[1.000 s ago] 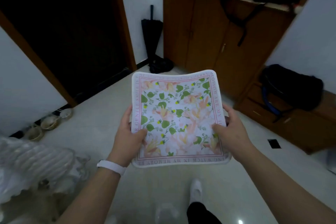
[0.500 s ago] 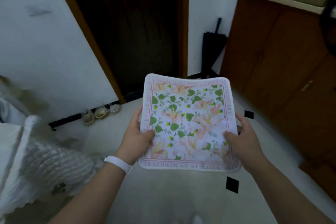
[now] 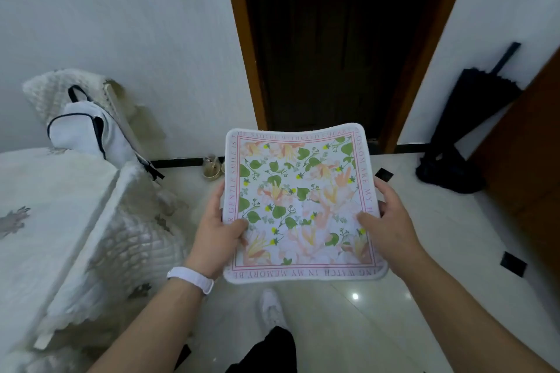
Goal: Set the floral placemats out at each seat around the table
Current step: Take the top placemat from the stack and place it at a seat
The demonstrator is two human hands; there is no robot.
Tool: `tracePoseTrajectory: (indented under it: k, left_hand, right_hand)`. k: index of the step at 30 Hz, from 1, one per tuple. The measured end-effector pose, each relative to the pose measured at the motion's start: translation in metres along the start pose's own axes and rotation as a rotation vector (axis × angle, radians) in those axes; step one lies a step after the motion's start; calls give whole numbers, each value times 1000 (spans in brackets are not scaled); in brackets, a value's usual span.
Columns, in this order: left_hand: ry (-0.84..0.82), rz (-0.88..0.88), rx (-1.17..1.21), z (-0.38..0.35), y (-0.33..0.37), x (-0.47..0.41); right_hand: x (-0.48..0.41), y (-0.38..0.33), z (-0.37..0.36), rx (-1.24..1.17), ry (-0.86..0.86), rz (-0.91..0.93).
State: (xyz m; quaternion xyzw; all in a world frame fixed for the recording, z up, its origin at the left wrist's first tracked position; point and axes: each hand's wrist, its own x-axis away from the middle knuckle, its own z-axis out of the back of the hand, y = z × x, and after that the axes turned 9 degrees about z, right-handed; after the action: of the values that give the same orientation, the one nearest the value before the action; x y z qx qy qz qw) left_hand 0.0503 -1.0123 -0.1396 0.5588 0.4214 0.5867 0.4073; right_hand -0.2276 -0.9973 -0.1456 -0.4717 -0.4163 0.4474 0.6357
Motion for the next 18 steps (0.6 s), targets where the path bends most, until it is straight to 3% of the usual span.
tracePoseTrajectory:
  k: [9,18]
  left_hand:
    - [24,55,98,61,43,-167]
    - [129,-41,149,134,101,-278]
  right_hand:
    - [-164,-52,-95,62,-44,25]
    - [-290,-115,-194,53,-168,121]
